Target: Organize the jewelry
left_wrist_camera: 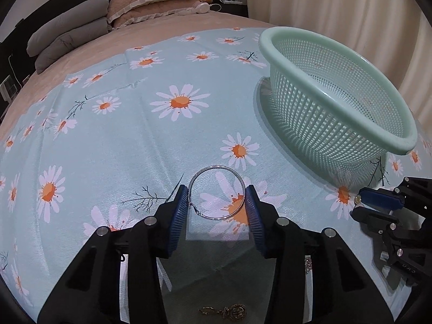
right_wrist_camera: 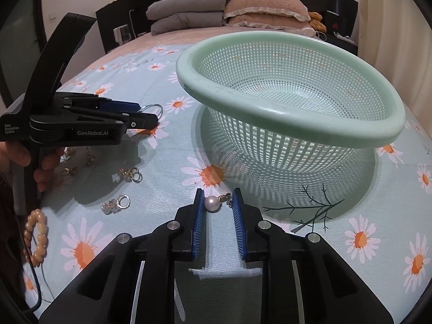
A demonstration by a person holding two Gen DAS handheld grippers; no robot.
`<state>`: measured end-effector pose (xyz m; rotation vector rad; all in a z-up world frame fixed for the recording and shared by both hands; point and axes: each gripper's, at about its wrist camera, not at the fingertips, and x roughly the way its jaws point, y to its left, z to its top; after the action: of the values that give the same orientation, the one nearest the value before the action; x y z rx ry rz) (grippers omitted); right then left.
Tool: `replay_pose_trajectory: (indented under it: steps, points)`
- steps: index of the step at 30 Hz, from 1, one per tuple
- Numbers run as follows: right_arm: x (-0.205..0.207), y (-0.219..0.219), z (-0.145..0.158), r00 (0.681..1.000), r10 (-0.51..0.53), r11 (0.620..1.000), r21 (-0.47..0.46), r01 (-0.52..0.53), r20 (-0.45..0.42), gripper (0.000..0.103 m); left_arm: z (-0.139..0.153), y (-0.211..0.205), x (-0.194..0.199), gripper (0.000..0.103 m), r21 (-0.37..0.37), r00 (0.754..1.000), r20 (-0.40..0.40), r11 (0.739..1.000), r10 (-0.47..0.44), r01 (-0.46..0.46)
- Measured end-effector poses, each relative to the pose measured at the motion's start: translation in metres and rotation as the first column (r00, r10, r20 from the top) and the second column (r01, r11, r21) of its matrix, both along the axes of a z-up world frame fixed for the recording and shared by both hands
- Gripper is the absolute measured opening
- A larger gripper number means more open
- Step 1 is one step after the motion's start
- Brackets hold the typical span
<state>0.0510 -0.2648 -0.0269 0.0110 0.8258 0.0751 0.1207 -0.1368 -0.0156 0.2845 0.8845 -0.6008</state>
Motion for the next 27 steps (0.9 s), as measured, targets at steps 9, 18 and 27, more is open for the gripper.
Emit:
replay_pose_trajectory:
  steps: [9, 18, 27]
  points:
    - [-0.015, 0.004, 0.017, 0.999, 0.036, 0.999, -0.004, -0.036, 0.015, 0.011, 0.016, 0.006, -0.015, 0.044, -0.001, 1.0, 0.0, 1.0, -0.008, 0.008]
    - [-0.032, 0.001, 0.054, 0.995, 0.047, 0.999, -0.008, -0.047, 0.086, 0.011, 0.055, 0.005, -0.036, 0.044, 0.022, 0.997, 0.067, 1.0, -0.024, 0.022]
    - [-0.047, -0.024, 0.106, 0.98, 0.025, 0.999, -0.026, -0.02, 0.199, 0.011, 0.108, -0.012, -0.052, 0.044, -0.011, 0.987, 0.148, 0.997, -0.07, 0.073]
